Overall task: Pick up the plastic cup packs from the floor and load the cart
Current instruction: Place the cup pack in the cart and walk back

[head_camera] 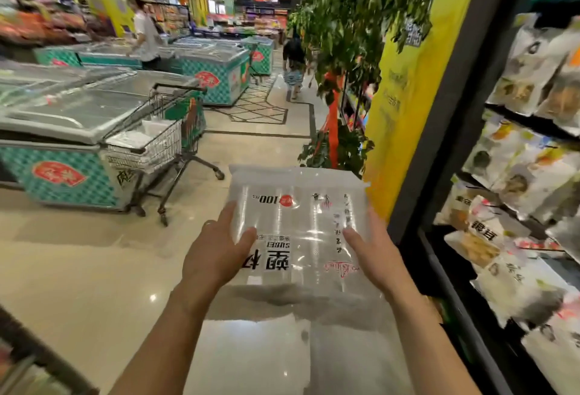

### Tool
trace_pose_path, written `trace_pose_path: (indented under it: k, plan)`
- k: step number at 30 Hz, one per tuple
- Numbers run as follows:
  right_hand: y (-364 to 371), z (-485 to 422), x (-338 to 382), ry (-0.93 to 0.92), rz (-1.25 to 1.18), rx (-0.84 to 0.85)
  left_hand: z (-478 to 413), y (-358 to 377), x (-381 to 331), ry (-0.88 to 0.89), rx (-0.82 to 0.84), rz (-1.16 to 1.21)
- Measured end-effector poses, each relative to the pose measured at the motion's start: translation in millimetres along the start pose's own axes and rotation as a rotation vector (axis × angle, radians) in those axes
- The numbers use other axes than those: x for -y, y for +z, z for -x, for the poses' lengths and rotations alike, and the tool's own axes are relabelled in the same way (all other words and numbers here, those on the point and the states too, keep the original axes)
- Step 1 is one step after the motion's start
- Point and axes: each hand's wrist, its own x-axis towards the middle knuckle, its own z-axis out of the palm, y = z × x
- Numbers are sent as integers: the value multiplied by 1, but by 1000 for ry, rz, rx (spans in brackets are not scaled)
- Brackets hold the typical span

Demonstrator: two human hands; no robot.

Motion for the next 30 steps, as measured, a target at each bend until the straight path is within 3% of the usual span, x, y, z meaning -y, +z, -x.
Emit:
trace_pose_path:
  k: [9, 15, 30]
  plan:
    - [101, -176, 0, -35, -31, 161, -158, 23, 61, -138, -74, -15]
    - [202, -309, 18, 17, -81, 149, -311, 18, 123, -171, -79, -4]
    - [417, -655, 61, -77, -98, 228, -655, -5, 232, -199, -174, -52]
